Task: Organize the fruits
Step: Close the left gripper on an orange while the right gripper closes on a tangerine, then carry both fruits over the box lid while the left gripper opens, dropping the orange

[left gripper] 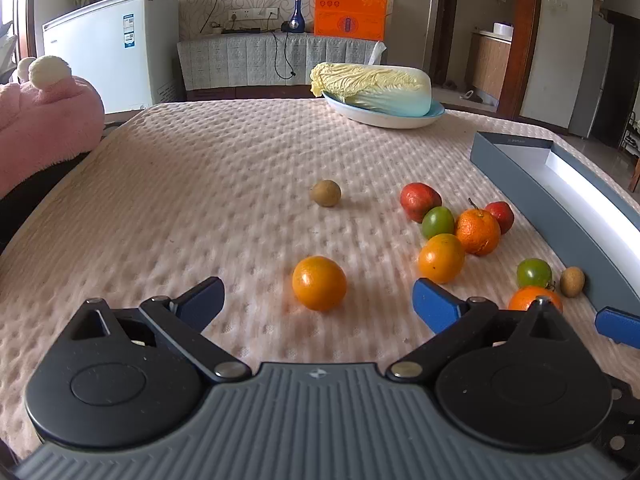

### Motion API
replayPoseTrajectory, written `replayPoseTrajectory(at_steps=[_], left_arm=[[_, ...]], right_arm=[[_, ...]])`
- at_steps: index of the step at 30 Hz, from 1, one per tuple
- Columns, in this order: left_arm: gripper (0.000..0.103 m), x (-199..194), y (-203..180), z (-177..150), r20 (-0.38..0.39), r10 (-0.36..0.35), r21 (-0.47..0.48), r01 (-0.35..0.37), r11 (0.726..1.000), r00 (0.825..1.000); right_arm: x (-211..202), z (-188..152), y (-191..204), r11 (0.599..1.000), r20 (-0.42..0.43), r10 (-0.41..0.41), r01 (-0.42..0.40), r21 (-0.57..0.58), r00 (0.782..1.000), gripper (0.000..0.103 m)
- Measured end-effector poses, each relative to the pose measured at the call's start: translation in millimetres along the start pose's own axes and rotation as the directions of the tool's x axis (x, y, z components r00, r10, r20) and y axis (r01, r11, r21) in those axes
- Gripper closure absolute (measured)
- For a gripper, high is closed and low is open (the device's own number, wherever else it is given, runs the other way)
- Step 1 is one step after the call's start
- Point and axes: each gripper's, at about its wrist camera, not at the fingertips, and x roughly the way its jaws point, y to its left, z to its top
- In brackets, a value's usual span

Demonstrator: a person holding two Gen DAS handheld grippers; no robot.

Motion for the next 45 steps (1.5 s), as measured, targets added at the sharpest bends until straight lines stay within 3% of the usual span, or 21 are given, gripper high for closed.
replayPoseTrajectory(at_steps=[3,6,17,22,25,28,30,36,45], left_arm=[[0.009,7,2,-2,-0.013,-0.011,-0.006,0.011,1.0,1.0],[0.011,14,3,-5,-0.027,-0.018,-0.012,0.017,1.0,0.999],[0.011,22,0,-5,-0.006,-0.015,-0.007,0.015,1.0,1.0],[0.022,23,1,-4,0.009,-0.007,0.0,0.007,1.0,1.0],[0.027,23,2,-4,0.015,-0.008,0.003,0.008,1.0,1.0],[0.034,22,4,-4,0.019,-0.005,0.004,0.005,1.0,1.0],[0.046,21,6,-3,0.019,0.001,0.003,-0.001,1.0,1.0],[0.068,17,10,-1,0.011,-0.004,-0.011,0.004,1.0,1.0],[0.068,9,1,4,-0.018,0.016,-0.004,-0.016,1.0,1.0]], right_arm=[[1,2,1,1.0,0.011,-0.003,0.003,-0.012,1.0,0.039],[4,3,1,1.0,0.012,-0.007,0.007,-0.019,1.0,0.047],[30,6,-2,1.0,-0.028,-0.024,0.024,-0.012,0.999,0.047],[38,9,2,1.0,-0.037,-0.021,0.02,-0.012,0.999,0.047],[45,9,1,1.0,-0.058,-0.014,0.013,-0.003,0.998,0.062],[47,9,3,1.0,-0.063,-0.013,0.012,-0.019,0.998,0.062],[46,8,2,1.0,-0.063,-0.008,0.007,-0.021,0.998,0.062],[39,10,0,1.0,-0.058,0.031,-0.031,0.003,0.998,0.062],[24,15,-3,0.998,-0.027,0.063,-0.063,0.012,0.998,0.063]])
